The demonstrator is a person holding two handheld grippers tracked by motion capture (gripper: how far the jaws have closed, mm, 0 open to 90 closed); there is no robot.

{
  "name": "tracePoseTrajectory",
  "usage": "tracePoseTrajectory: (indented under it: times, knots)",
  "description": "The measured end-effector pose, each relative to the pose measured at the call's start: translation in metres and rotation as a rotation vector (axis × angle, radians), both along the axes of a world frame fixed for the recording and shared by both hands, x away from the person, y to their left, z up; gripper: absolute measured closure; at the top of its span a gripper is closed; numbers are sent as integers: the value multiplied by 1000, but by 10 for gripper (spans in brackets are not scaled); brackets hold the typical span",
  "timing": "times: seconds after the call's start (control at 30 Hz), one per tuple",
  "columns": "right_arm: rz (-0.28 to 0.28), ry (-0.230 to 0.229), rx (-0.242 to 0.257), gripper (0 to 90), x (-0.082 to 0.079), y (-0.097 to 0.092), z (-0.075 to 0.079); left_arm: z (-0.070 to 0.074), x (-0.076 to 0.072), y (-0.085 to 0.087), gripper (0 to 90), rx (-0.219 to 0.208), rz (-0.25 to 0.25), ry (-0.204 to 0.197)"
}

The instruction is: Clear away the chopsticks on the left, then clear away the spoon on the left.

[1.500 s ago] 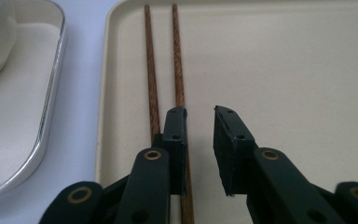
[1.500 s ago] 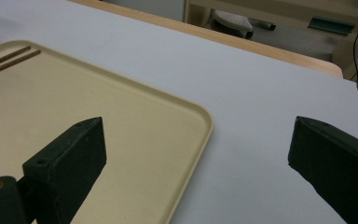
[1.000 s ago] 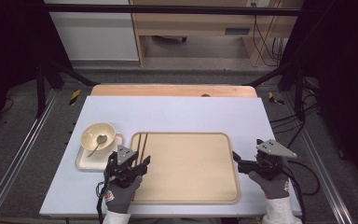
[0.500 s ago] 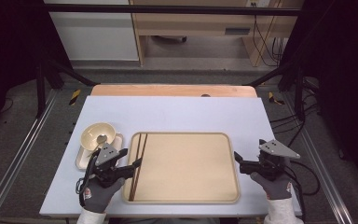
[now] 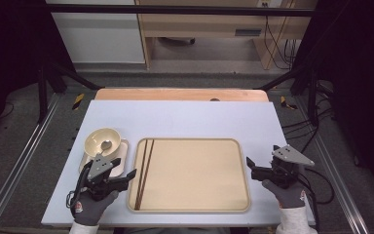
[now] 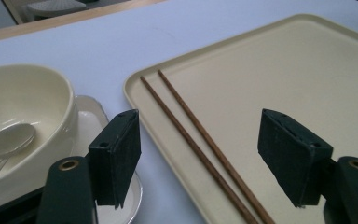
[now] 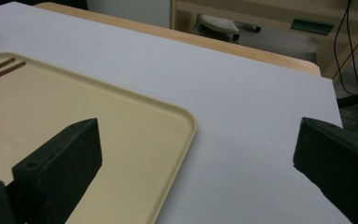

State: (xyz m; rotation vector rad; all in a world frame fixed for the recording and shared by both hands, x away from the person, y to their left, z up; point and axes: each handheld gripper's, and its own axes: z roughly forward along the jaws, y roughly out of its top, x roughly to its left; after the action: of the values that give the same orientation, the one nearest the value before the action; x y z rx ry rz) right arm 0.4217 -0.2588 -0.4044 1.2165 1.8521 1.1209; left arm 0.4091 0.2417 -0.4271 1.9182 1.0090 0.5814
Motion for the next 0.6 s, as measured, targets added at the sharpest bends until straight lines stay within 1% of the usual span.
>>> tracePoseTrajectory:
  times: [0.1, 0.2, 0.33, 0.4, 0.47, 0.5, 0.57, 0.6]
  knots:
    - [-2, -3, 0, 18, 0, 0, 0, -3, -1, 5, 289, -5, -1, 0]
    - [-5, -3, 3, 20, 0, 0, 1, -4, -2, 10, 284, 2, -7, 1]
    - [-4, -6, 2, 21, 0, 0, 0, -6, -4, 14, 281, 0, -9, 1]
    - [-3, -1, 5, 21, 0, 1, -1, -6, -5, 17, 279, -2, -7, 1]
    - [0, 2, -1, 21, 0, 2, -1, -7, -6, 21, 279, -4, -11, 1]
    - [1, 2, -1, 22, 0, 2, -2, -7, -6, 23, 278, 2, -11, -1]
    - [5, 2, -2, 23, 1, 3, -2, -7, -6, 28, 279, 3, -2, 3]
    - [3, 2, -9, 23, 1, 3, -3, -7, -6, 30, 279, -5, 13, 3]
